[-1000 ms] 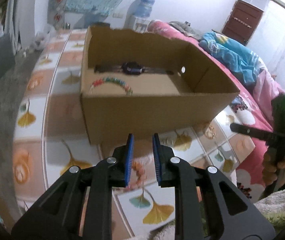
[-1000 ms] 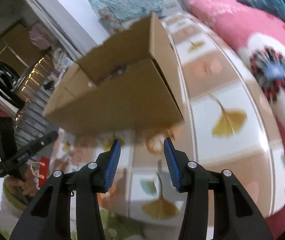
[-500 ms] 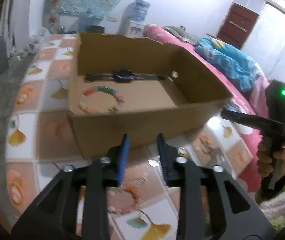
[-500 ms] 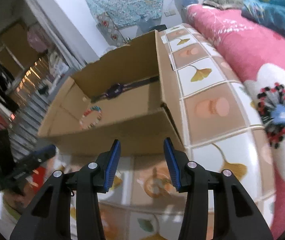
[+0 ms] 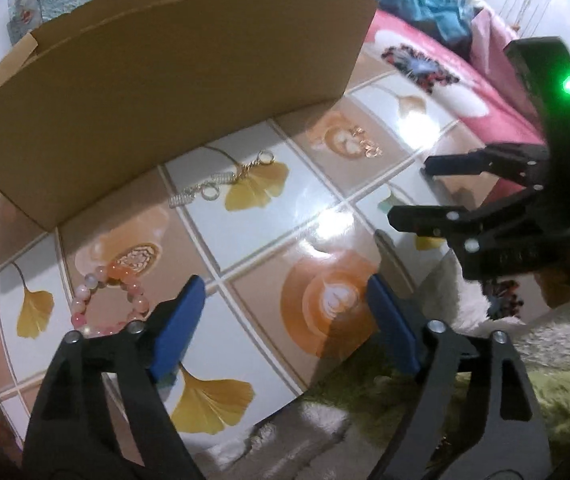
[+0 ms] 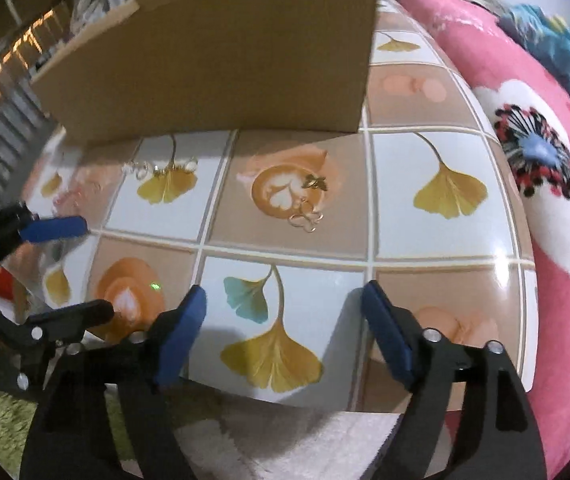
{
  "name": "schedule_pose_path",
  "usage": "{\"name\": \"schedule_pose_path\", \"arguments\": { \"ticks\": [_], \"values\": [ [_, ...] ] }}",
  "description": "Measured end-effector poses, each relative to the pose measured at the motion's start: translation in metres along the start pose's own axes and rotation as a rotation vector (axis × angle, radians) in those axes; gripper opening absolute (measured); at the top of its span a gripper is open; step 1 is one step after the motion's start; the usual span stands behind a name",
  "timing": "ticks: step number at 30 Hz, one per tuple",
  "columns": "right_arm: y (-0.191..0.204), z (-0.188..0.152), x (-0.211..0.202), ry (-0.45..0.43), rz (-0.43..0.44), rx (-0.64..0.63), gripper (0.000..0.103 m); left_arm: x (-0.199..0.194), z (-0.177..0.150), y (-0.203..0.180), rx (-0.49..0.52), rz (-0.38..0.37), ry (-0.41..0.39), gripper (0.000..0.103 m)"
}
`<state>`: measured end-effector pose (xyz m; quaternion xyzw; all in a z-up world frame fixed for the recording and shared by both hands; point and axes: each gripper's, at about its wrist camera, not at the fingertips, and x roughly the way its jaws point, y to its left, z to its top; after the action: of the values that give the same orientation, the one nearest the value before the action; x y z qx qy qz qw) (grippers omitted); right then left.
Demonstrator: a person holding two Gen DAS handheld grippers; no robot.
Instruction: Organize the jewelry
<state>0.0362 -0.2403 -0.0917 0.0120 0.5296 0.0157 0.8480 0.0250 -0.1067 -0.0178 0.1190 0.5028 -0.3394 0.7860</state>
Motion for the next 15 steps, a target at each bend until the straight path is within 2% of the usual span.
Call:
{"name": "schedule_pose_path", "arguments": {
  "ticks": [3,6,10,15],
  "values": [
    [0.001,0.000,0.003,0.008,0.010,-0.007,0.096,0.004,0.002,0.007,-0.032,0.019,0.023,0.085],
    [0.000,0.000,0.006,0.012,-0.001,-0.014,0.096,0.005,0.002,0.013,-0.061,0.041,0.029,0.088],
    [0.005,-0.005,0.007,0.004,-0.035,-0.040,0.096,0.006,0.003,0.020,-0.082,0.029,0.029,0.095],
    [0.010,-0.009,0.008,-0.015,-0.070,-0.028,0.097,0.006,0.004,0.021,-0.089,0.028,0.031,0.095]
  ]
}}
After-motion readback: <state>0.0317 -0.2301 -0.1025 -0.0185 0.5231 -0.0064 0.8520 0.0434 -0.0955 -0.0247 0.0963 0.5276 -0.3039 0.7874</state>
